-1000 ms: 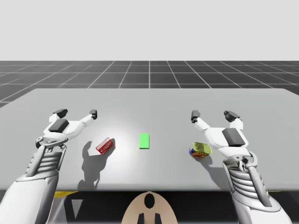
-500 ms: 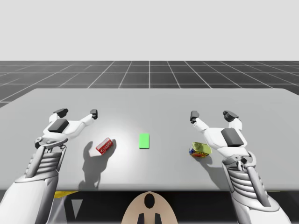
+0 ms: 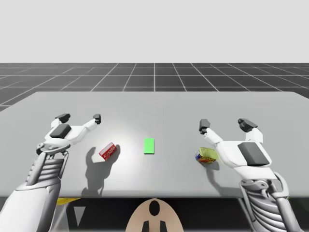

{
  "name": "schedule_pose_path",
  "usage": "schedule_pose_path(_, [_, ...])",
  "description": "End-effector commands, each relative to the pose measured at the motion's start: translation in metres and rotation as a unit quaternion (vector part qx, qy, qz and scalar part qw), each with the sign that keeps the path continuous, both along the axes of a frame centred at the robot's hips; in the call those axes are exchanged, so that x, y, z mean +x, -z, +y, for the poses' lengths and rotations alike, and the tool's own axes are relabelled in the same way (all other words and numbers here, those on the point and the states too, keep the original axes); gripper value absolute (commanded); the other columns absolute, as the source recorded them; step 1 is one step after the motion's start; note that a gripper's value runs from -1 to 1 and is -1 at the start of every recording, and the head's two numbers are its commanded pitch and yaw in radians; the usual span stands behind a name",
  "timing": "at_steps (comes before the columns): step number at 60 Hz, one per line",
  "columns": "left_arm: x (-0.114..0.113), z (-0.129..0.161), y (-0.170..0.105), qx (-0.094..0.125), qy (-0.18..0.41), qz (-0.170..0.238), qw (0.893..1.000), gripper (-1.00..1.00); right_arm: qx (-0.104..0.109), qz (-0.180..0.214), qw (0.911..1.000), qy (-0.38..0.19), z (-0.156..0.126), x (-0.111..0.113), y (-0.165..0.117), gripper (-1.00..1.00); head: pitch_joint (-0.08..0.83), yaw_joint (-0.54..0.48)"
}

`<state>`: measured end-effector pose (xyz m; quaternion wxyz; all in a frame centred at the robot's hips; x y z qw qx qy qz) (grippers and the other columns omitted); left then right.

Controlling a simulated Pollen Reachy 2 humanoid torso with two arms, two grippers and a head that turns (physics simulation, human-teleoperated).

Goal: Look at the card. If it is red, pick the object on the left. If it is green, pick the object on the right.

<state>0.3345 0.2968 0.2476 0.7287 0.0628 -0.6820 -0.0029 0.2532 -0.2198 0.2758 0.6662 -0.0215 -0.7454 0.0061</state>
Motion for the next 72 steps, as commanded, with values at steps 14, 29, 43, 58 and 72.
schedule_pose_path(14, [0.002,0.0,0.004,-0.002,-0.009,0.006,1.0,-1.0,0.056,0.009,0.9979,0.031,0.027,-0.089,0.033,-1.0,0.74,-0.38])
schedule_pose_path(29, [0.002,-0.001,0.005,0.001,-0.012,0.006,1.0,-1.0,0.102,0.061,0.992,0.042,0.038,-0.112,0.089,-1.0,0.742,-0.38])
schedule_pose_path(43, [0.001,-0.001,0.004,0.002,-0.016,0.003,1.0,-1.0,0.1,0.094,0.9893,0.049,0.032,-0.077,0.126,-1.0,0.723,-0.38])
schedule_pose_path(58, [0.001,0.0,0.003,0.0,-0.017,0.001,1.0,-1.0,0.075,0.117,0.9884,0.061,0.034,-0.049,0.139,-1.0,0.726,-0.38])
schedule_pose_path(72, [0.001,0.001,0.003,-0.001,-0.015,0.0,1.0,-1.0,0.081,0.152,0.9822,0.075,0.031,-0.022,0.139,-1.0,0.722,-0.38])
